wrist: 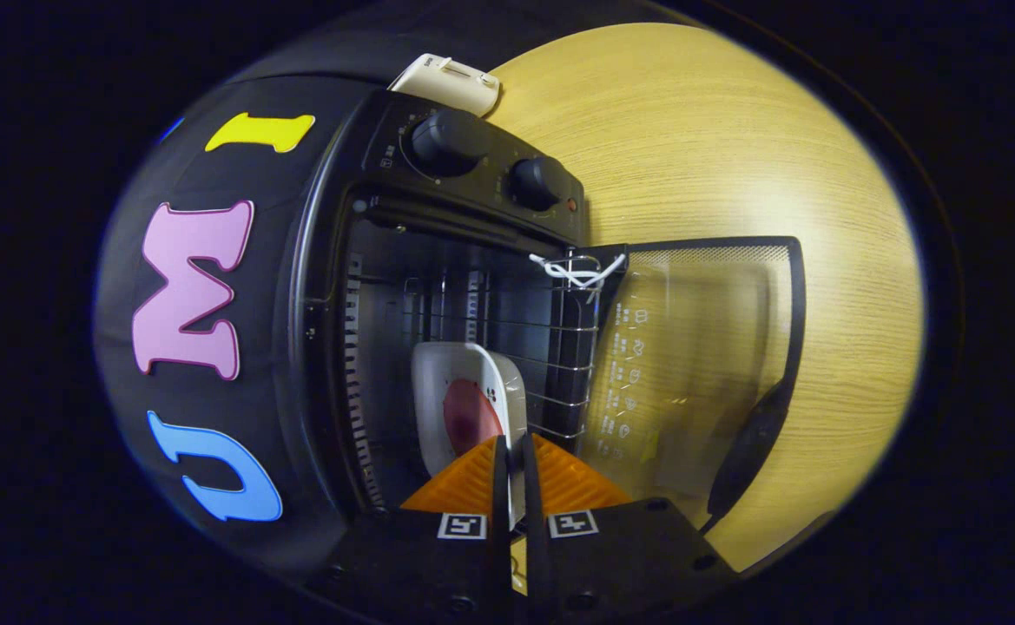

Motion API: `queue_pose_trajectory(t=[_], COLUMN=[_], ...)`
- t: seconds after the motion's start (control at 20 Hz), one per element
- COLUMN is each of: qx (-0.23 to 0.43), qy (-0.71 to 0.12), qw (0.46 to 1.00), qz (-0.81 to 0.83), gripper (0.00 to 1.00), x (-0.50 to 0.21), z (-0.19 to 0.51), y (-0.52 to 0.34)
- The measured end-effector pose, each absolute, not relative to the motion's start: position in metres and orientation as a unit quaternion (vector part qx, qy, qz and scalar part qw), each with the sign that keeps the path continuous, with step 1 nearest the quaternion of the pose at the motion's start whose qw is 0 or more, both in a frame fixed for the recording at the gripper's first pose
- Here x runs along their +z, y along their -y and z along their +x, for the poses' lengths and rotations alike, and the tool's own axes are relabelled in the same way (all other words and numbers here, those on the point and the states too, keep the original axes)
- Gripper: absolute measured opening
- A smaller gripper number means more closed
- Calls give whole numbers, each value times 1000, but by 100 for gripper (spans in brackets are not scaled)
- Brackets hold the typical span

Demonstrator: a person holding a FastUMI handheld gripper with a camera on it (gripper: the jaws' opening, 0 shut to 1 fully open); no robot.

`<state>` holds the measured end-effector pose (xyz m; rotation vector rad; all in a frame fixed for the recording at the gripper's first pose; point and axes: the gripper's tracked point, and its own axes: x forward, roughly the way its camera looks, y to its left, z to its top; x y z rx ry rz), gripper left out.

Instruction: Open the toaster oven, put the food inside, and close the toaster oven door.

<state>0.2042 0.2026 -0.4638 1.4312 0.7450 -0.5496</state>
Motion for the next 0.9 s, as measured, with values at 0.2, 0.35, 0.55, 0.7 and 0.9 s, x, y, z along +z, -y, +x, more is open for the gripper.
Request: queue_pose_trajectory(t=[0.2, 0.35, 0.55, 0.7, 0.9], qx=[-213, -197, -154, -115, -60], qy=[-339, -359, -384, -422, -438], qw=[654, 656, 679, 709, 778], qz=[641, 634, 606, 553, 446], gripper=[52, 89, 98, 98, 98], x=[-446, -432, -410, -398, -383], z=[193, 171, 136, 99, 60], y=[-212, -209, -199, -193, -178])
